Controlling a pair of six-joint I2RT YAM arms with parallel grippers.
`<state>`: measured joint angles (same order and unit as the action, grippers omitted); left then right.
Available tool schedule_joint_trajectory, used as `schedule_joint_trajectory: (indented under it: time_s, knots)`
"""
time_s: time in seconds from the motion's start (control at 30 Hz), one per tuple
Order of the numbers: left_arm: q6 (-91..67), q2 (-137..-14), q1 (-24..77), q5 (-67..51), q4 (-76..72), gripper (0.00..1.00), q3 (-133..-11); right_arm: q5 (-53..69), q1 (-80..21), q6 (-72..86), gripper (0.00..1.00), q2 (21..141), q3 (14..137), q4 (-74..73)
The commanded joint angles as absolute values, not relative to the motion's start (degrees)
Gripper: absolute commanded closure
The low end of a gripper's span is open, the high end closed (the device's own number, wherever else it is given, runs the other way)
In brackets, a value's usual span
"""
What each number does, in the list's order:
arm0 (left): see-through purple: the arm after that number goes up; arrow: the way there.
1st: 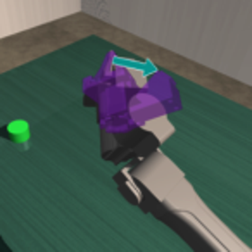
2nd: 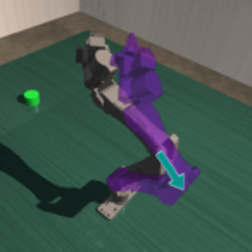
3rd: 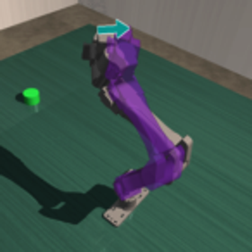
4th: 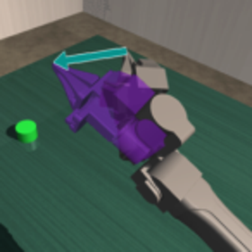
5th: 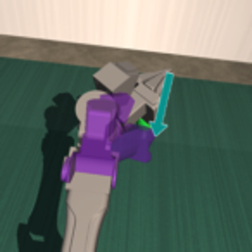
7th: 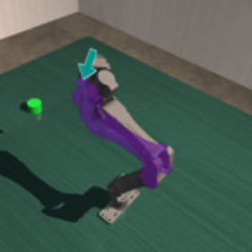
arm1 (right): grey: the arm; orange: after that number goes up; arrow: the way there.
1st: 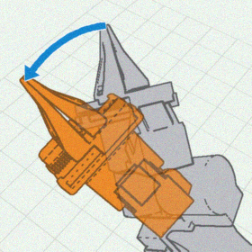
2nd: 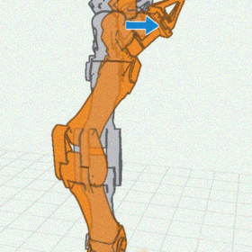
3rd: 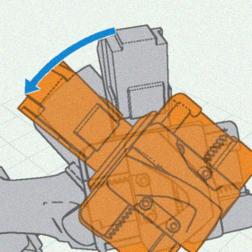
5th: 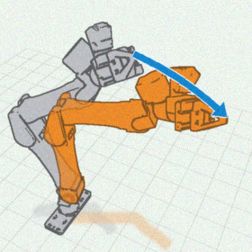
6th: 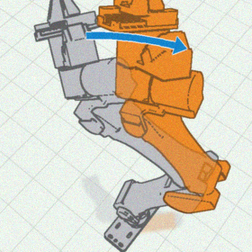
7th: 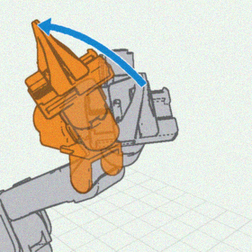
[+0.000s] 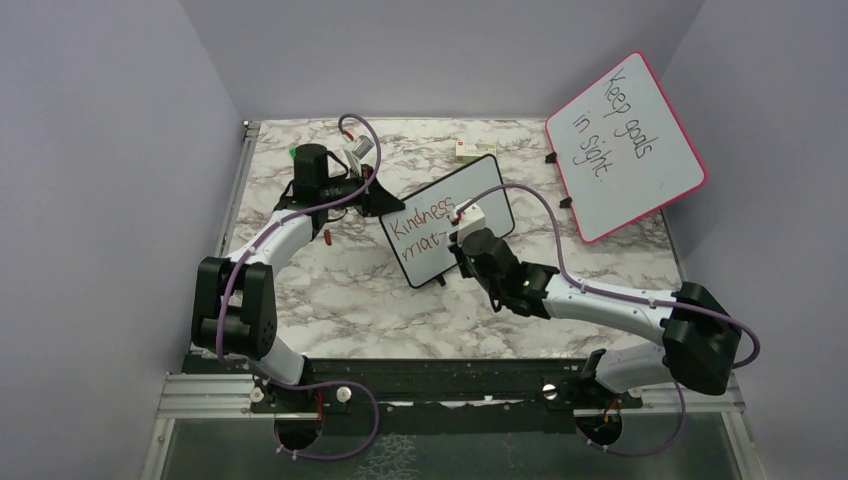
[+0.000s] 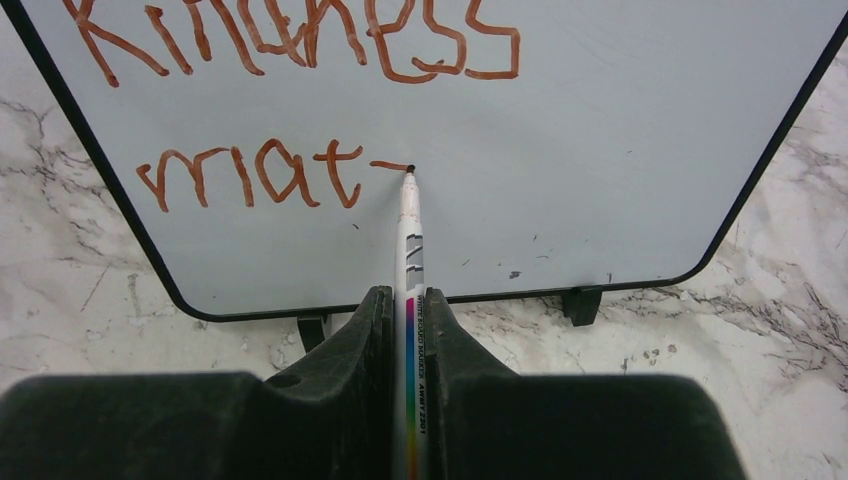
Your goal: Write a sentence on the whiteboard
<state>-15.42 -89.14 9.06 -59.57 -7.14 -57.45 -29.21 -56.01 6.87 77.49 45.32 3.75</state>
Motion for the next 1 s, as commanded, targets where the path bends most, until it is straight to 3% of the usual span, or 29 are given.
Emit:
schedule_joint_trajectory:
  time_s: [0.0, 0.97]
  knots:
    - [-14.41, -88.89, 9.14, -58.41, -2.98, 1.0, -57.22, -30.55, -55.52, 6.67, 0.99, 75.7, 44.27, 5.89]
    - [-14.44, -89.12, 9.14, -58.54, -2.94, 1.0, -57.35, -26.07, -55.54, 4.3, 0.99, 77.68, 46.95, 7.71]
